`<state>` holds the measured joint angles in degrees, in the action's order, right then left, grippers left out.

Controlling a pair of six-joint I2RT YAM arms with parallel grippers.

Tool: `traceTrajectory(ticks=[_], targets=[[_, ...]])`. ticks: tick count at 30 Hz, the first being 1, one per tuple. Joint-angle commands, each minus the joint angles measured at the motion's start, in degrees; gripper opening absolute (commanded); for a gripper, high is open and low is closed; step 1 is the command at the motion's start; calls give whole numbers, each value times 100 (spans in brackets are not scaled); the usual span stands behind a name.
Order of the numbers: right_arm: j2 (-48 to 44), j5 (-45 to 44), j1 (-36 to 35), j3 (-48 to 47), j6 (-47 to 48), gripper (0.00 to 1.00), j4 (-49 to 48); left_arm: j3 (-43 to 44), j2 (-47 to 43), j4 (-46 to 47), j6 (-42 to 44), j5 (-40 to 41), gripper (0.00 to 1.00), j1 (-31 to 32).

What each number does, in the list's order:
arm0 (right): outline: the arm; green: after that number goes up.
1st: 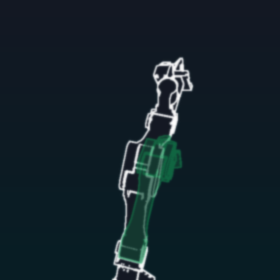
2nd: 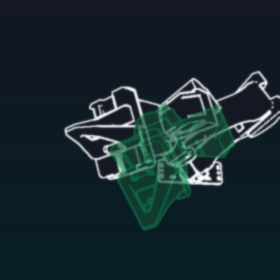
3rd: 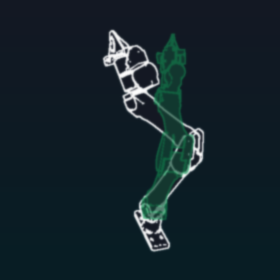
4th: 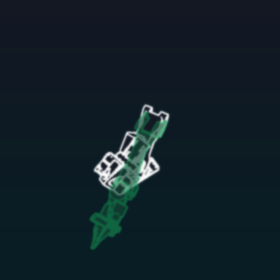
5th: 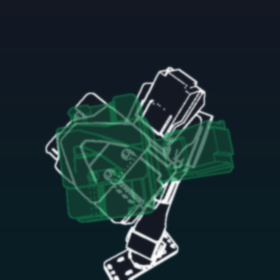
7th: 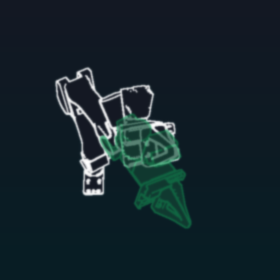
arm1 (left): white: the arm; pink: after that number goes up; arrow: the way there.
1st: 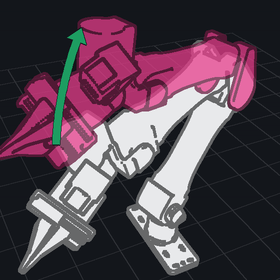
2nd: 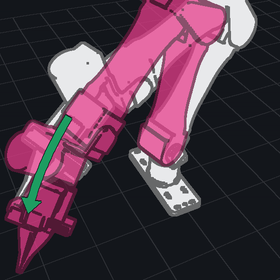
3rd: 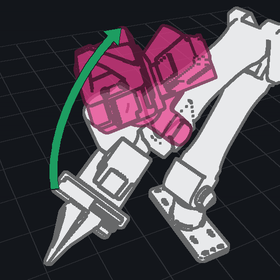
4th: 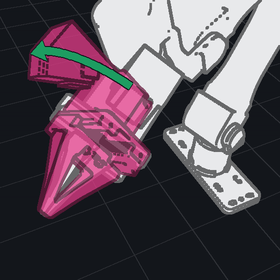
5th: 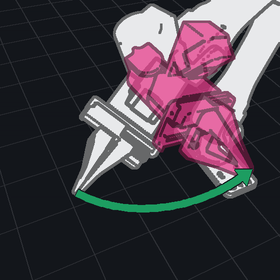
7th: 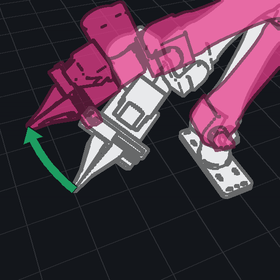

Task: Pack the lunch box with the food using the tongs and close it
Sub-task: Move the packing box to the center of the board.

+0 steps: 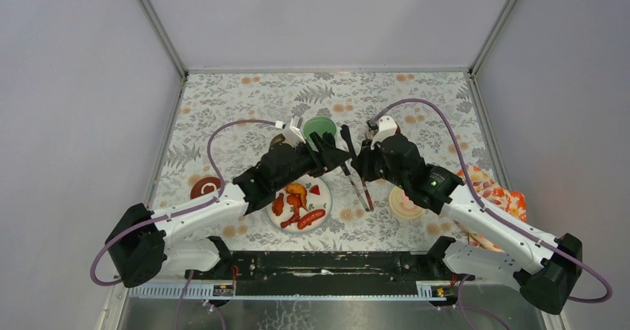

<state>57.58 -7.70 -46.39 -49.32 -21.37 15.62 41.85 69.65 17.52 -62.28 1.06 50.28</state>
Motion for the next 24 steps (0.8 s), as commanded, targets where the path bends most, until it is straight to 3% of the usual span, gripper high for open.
traceTrajectory(ticks=[1,6,11,19,24], targets=[[59,209,-1,-258,-60,0,-514,-269,-78,684,-422,123,60,44],[223,404,-14,-306,-7,1,-631,-561,-218,755,-803,395,30,52],[280,542,-24,-376,87,13,-688,-926,-472,873,-1223,655,3,49],[95,1040,-35,-434,491,66,-581,-1350,-910,593,-1963,1264,0,40],[161,1268,-221,-373,800,84,-461,-1571,-1040,668,-2470,1379,0,43]])
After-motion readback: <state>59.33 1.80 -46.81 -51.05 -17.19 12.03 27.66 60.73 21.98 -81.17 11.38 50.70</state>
